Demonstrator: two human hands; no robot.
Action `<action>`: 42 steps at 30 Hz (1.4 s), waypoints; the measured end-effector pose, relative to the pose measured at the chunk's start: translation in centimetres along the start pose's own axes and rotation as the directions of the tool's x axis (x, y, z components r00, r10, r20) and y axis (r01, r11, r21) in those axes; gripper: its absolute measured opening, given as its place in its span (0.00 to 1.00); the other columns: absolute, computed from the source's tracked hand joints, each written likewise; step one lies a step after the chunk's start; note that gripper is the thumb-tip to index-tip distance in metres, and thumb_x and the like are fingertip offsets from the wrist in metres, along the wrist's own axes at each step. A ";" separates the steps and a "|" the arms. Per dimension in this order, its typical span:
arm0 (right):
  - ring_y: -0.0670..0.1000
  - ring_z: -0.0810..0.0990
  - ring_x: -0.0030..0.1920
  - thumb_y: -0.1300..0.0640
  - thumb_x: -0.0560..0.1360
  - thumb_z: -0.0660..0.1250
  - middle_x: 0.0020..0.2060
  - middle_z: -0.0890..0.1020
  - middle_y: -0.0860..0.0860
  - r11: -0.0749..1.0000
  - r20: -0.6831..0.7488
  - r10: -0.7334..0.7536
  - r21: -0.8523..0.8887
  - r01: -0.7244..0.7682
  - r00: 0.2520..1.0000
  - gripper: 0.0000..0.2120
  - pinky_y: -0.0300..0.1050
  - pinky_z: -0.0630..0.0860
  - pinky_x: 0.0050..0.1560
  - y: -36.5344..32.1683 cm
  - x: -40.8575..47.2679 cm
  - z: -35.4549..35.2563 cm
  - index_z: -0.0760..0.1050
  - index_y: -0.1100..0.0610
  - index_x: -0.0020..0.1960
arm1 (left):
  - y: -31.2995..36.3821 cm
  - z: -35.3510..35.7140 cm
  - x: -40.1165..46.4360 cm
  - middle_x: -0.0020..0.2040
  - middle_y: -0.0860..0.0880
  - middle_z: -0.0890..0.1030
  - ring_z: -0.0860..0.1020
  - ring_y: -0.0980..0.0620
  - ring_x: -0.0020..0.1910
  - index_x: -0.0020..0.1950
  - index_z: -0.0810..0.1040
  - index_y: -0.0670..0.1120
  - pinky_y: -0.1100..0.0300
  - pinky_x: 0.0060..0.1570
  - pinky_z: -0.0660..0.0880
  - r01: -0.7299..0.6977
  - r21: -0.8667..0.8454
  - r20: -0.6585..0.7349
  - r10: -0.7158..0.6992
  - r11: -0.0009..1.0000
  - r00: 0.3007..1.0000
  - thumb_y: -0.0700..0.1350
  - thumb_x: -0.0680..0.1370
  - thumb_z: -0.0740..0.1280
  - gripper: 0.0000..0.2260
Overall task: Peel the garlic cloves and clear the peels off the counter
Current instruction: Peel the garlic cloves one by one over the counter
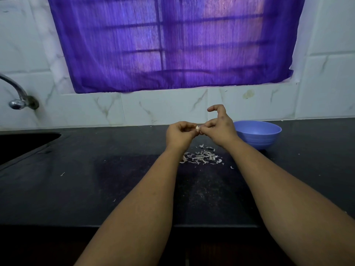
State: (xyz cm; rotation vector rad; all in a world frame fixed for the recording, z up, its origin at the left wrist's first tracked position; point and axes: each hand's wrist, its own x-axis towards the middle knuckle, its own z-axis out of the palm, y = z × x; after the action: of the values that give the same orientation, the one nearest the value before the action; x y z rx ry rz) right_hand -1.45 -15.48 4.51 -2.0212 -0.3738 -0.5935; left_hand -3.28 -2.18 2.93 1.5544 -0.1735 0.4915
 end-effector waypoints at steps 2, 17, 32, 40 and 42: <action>0.47 0.82 0.42 0.57 0.69 0.75 0.33 0.84 0.46 1.000 0.006 0.012 0.009 -0.012 1.000 0.25 0.45 0.76 0.47 0.0 0.0 0.0 0.62 0.49 0.57 | 0.1 0.0 0.0 0.42 0.41 0.84 0.84 0.45 0.46 0.41 0.80 0.42 0.54 0.51 0.81 0.010 -0.018 0.004 -0.010 1.000 1.000 0.34 0.69 0.76 0.07; 0.55 0.82 0.47 0.55 0.74 0.71 0.40 0.83 0.50 0.988 0.089 0.089 0.118 -0.099 0.992 0.21 0.49 0.78 0.47 -0.2 -0.1 0.5 0.60 0.51 0.58 | 0.3 0.0 0.1 0.39 0.41 0.82 0.83 0.49 0.38 0.48 0.76 0.36 0.65 0.40 0.79 0.119 -0.328 0.025 -0.117 0.937 0.993 0.29 0.73 0.70 0.07; 0.53 0.83 0.47 0.59 0.74 0.69 0.36 0.84 0.47 0.976 0.041 0.138 0.164 -0.143 0.990 0.18 0.58 0.78 0.56 0.5 0.4 0.8 0.64 0.47 0.57 | -0.4 0.1 1.3 0.43 0.46 0.79 0.78 0.54 0.41 0.57 0.76 0.35 0.68 0.44 0.78 0.121 -0.219 -0.006 -0.125 0.968 0.992 0.31 0.79 0.61 0.08; 0.51 0.83 0.46 0.56 0.74 0.70 0.36 0.84 0.47 0.977 0.006 0.161 0.142 -0.160 0.987 0.18 0.58 0.78 0.55 0.7 0.5 0.9 0.64 0.46 0.56 | -0.6 0.3 1.3 0.43 0.45 0.79 0.79 0.54 0.42 0.53 0.77 0.38 0.63 0.53 0.77 0.109 -0.187 -0.023 -0.115 0.976 0.993 0.31 0.80 0.61 0.07; 0.51 0.83 0.46 0.57 0.74 0.70 0.37 0.84 0.47 0.977 0.005 0.163 0.137 -0.162 0.987 0.18 0.57 0.78 0.55 0.7 0.5 0.9 0.64 0.46 0.56 | -0.6 0.3 1.3 0.43 0.45 0.79 0.79 0.54 0.42 0.53 0.77 0.38 0.63 0.52 0.77 0.108 -0.178 -0.028 -0.115 0.978 0.993 0.32 0.80 0.61 0.07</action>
State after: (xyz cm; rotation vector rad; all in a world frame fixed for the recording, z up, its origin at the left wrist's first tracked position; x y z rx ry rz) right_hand -0.43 -15.04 3.88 -1.8961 -0.2361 -0.4596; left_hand -1.80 -2.24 2.92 1.3730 -0.0970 0.4057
